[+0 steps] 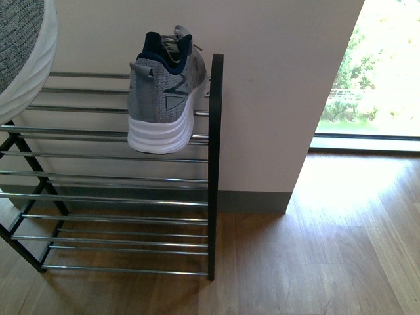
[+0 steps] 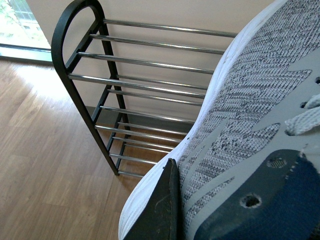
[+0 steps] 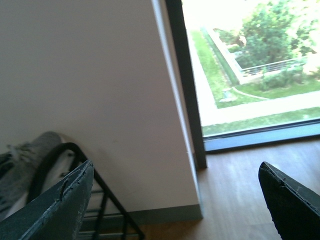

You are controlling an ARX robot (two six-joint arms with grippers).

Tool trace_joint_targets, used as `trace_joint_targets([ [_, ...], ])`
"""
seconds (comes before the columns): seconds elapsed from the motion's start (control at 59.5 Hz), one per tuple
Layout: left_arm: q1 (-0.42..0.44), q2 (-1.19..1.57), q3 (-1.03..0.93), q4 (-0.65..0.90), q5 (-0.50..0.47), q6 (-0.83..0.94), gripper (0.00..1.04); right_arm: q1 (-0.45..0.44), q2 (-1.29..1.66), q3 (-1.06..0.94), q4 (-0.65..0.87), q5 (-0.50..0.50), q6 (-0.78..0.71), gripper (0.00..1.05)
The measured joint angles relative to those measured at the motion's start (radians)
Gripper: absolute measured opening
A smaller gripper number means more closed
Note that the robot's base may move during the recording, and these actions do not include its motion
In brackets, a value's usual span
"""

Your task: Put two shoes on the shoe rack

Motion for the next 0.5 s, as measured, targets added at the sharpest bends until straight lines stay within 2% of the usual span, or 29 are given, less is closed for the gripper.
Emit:
trace_joint_targets([
  [0.067,0.000,0.000,0.000,0.000,0.000,0.000,0.02,-0.039,-0.015,-0.039,0.017,0.008,-0.016,0.96],
  [0.185,0.000,0.000,0.000,0.000,0.000,0.000,0.02,-0.051,-0.015,-0.045,0.023,-0.004,-0.029,0.95],
  [0.235,0.000,0.000,0.000,0.000,0.001,0.000,0.02,-0.057,-0.022,-0.066,0.077,-0.103,-0.079,0.88],
  [0.286,0.000,0.000,0.000,0.000,0.000,0.000,0.02,-0.049,-0.044,-0.101,0.106,-0.153,-0.137,0.79],
  [0.504,0.000,0.000,0.000,0.000,0.000,0.000,0.02,0.013,-0.148,-0.232,0.118,-0.109,-0.205,0.46],
])
